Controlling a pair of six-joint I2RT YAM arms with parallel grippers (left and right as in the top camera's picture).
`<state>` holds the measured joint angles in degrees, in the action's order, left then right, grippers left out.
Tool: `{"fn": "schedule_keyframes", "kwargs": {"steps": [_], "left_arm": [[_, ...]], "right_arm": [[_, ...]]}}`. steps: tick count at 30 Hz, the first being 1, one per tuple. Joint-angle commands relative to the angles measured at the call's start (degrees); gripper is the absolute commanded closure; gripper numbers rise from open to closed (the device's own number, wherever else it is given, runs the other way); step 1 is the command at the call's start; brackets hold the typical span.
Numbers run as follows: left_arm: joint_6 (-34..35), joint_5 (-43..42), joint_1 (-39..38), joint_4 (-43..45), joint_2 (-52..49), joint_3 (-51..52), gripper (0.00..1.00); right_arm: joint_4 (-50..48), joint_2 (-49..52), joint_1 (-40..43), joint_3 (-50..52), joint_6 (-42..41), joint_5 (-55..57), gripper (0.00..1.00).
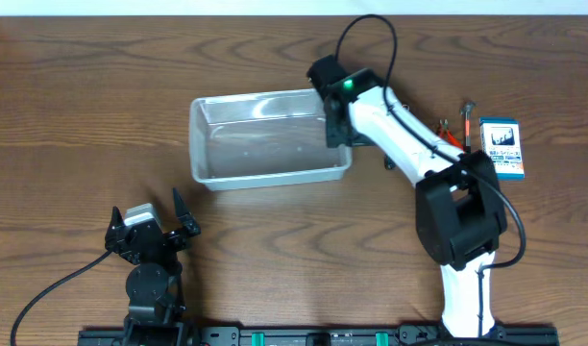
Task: Pack container
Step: 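Push the clear container rightward toward the tools with the right gripper, then lift the right gripper away and move it toward the blue box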
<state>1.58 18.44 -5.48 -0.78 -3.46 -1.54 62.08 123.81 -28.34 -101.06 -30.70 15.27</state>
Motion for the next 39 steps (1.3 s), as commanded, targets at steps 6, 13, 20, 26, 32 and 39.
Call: {"fn": "schedule_keyframes", "kwargs": {"steps": [6,13,20,26,32,39], "left_arm": [[-0.07,1.14,-0.17,-1.57,0.22,1.31,0.02],[-0.07,1.14,-0.17,-1.57,0.22,1.31,0.02],[-0.07,1.14,-0.17,-1.57,0.22,1.31,0.02],[-0.07,1.14,-0.17,-1.57,0.22,1.31,0.02],[-0.07,1.11,-0.17,-1.57,0.22,1.31,0.02],[-0.07,1.11,-0.17,-1.57,0.22,1.31,0.02]], "right_arm": [[4.70,0.96,2.45,0.96,2.01,1.44,0.38],[4.39,0.96,2.45,4.85,-0.98,1.70,0.36],[-2.03,-4.79,2.97,3.82,1.64,2.95,0.31],[-7.43,-20.90,7.19,2.58,7.80,2.69,0.10],[-3.39,-31.65,20.44,2.60,17.16,2.29,0.01],[-4.48,-27.06,41.75,5.22,27.26,-5.16,0.01]]}}
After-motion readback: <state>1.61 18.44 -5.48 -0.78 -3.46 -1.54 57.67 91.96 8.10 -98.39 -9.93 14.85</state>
